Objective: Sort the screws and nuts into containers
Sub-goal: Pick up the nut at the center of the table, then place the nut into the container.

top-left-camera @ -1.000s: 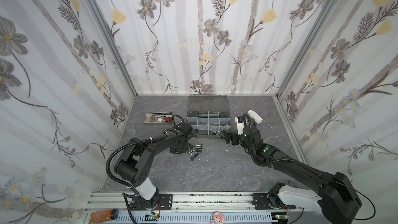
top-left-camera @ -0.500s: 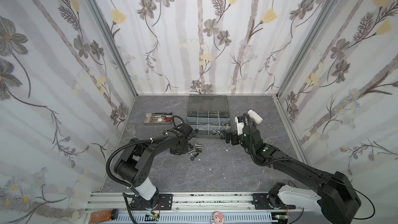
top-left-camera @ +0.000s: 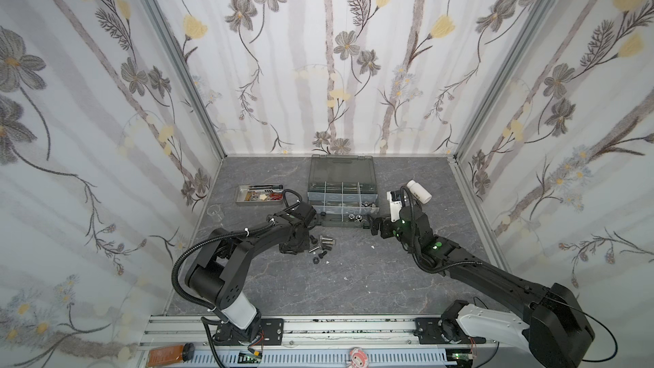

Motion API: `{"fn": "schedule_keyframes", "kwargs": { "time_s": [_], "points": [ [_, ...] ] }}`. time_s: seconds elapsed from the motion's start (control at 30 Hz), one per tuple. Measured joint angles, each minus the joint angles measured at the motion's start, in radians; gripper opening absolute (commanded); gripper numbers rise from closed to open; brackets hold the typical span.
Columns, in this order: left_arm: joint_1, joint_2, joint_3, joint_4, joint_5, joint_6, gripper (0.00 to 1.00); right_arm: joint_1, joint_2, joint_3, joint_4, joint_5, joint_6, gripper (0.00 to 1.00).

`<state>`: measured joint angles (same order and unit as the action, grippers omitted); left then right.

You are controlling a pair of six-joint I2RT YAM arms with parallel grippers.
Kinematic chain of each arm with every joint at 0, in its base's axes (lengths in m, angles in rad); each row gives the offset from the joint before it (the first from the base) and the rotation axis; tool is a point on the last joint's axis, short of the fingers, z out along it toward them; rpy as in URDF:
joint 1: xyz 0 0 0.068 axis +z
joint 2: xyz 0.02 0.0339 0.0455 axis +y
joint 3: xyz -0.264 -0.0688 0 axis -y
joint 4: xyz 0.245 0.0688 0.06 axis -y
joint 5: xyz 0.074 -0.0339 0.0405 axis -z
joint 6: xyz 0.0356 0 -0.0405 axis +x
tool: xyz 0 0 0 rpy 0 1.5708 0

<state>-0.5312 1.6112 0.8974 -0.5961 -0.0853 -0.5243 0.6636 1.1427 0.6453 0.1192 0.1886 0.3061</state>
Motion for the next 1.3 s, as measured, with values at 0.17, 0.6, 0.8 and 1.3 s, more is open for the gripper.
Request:
{"fn": "schedule_keyframes", "kwargs": {
  "time_s": [0.17,0.6,0.8,1.3],
  "points": [
    [0.0,-0.043,0.014,-0.016,0.003,0.0,0.15,0.0,-0.018,0.013,-0.014,0.0,0.0,1.0],
    [0.0,-0.11,0.195,-0.113,0.01,0.034,0.14,0.001,-0.027,0.04,-0.049,-0.051,0.028,1.0],
    [-0.001,-0.061,0.274,-0.14,0.01,0.073,0.14,0.001,-0.025,0.041,-0.055,-0.052,0.033,1.0],
    [0.0,0.216,0.511,-0.146,0.003,0.132,0.1,-0.003,0.018,0.011,-0.047,-0.05,0.032,1.0]
  ]
}}
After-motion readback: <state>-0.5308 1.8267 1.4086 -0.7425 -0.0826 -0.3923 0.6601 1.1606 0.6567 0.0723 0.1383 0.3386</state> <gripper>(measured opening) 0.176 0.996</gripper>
